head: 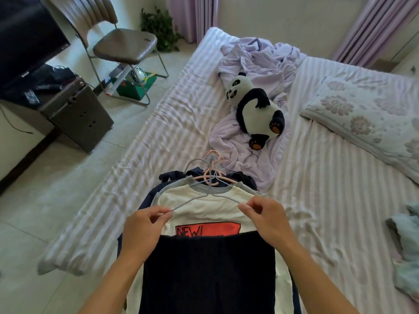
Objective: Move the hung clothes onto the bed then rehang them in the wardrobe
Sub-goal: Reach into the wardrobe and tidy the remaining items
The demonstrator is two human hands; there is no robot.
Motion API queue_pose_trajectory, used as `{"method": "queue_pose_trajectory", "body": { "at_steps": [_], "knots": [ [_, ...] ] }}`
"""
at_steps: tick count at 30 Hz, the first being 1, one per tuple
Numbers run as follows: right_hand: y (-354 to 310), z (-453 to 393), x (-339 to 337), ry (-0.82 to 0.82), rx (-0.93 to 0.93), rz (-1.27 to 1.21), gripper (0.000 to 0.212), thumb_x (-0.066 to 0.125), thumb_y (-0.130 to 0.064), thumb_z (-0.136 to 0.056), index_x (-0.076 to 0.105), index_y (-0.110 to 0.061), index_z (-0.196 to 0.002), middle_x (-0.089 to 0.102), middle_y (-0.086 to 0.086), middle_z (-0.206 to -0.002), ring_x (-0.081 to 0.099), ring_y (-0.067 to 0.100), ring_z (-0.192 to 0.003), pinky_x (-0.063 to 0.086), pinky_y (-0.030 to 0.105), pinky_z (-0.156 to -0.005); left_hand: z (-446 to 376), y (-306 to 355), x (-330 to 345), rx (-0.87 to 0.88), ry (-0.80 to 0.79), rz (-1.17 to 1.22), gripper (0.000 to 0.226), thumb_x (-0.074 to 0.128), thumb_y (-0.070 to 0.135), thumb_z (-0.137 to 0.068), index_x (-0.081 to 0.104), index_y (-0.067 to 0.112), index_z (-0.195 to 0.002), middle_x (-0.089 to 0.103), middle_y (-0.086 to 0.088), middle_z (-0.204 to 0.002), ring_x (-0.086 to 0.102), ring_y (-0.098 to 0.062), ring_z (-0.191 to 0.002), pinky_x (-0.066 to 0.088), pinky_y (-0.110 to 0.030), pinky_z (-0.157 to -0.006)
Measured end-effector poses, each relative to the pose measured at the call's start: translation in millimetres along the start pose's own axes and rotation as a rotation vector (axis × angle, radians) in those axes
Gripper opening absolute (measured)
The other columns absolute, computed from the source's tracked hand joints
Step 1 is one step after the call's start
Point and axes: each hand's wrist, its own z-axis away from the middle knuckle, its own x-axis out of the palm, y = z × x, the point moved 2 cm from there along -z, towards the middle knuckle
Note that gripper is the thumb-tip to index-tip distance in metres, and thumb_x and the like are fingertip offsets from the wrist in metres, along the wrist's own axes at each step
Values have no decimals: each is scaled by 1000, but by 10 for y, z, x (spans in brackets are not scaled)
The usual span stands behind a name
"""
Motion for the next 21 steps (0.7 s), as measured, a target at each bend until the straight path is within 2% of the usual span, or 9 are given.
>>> {"method": "queue_pose_trajectory", "body": {
  "at_steps": [4, 7, 10, 13, 19, 21],
  "knots": [
    [-345, 346, -53, 28, -88, -44, 24, 76, -24, -85, 64, -19, -65, 58, -9, -61, 50, 4, -58, 39, 15, -60, 300, 211, -206, 70, 9, 53, 15, 78, 17, -81, 77, 31, -87, 72, 22, -78, 67, 5, -77, 53, -15, -74],
    [-628, 625, -106, 8, -157, -43, 16, 74, -22, -87, 68, -29, -73, 66, -13, -72, 54, 6, -62, 41, 16, -63, 550, 328, -350, 102, -27, 130, 22, 77, 12, -82, 75, 34, -83, 73, 22, -82, 69, 3, -78, 53, -13, -75],
    [-945, 893, -188, -52, -232, 10, 16, 72, -25, -88, 67, -32, -75, 66, -14, -73, 51, 5, -59, 40, 15, -62, 846, 380, -477, 172, -54, 103, 28, 75, 13, -84, 74, 40, -87, 72, 26, -87, 68, 5, -85, 55, -20, -81],
    [-1246, 1183, -291, -83, -284, 25, 13, 72, -26, -88, 71, -34, -79, 66, -13, -73, 49, 4, -58, 39, 14, -60, 1133, 448, -685, 209, -40, 133, 25, 73, 10, -86, 77, 33, -93, 72, 24, -91, 68, 5, -88, 56, -24, -84],
    [-1729, 1715, -424, -67, -375, -56, 13, 72, -21, -88, 73, -32, -81, 65, -10, -69, 48, 5, -56, 39, 15, -58, 1689, 837, -1138, 334, -24, 223, 21, 74, 13, -84, 78, 33, -88, 73, 11, -74, 68, -10, -68, 54, -21, -66],
    [-1852, 1872, -441, -77, -402, -54, 13, 72, -21, -89, 73, -32, -82, 66, -8, -69, 48, 4, -55, 40, 16, -57, 1836, 933, -1258, 357, -27, 232, 19, 74, 13, -84, 79, 32, -86, 71, 8, -68, 65, -10, -63, 50, -19, -61]
  ]
}}
